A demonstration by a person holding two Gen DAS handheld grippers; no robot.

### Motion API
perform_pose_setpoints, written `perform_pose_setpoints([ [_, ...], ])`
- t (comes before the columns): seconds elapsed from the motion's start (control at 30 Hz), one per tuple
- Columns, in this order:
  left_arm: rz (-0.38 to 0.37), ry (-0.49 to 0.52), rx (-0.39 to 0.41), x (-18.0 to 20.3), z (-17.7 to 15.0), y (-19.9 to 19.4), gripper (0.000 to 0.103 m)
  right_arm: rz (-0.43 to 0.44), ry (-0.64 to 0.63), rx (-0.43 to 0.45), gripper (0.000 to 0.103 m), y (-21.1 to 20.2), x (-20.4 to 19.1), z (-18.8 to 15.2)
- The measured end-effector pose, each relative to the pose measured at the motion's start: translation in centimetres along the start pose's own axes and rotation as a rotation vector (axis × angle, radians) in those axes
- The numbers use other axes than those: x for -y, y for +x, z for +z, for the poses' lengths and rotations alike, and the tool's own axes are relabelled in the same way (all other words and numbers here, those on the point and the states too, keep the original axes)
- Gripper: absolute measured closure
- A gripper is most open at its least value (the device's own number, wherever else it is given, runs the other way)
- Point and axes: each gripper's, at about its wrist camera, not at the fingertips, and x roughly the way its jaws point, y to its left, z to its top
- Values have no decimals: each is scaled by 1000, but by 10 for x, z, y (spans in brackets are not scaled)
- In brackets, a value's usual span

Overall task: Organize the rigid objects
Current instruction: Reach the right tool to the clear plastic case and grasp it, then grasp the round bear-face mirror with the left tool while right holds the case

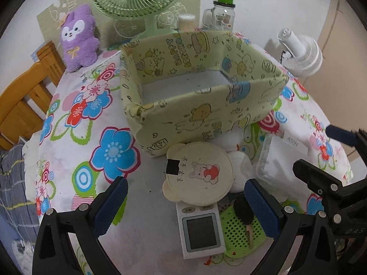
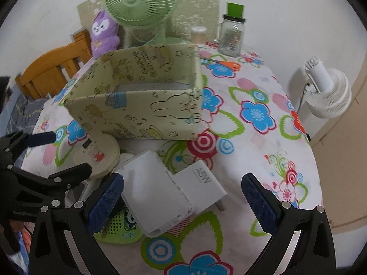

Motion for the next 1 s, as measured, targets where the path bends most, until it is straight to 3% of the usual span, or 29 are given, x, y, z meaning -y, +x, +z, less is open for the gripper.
perform_pose_setpoints([
  [0.4, 7, 26, -29, -7, -1, 22, 1, 71, -116, -30, 12, 23, -23, -5],
  [0.5, -2, 17, -26, -9, -1, 22, 1, 92, -97, -52, 21, 29, -20, -6],
  [0.57, -6, 5, -28, -10, 0, 23, 0, 105, -79, -72, 35, 33, -17, -6],
  [1.0, -29, 2, -51, 1, 11, 37, 1, 53, -16, -80, 38, 38, 5, 2],
])
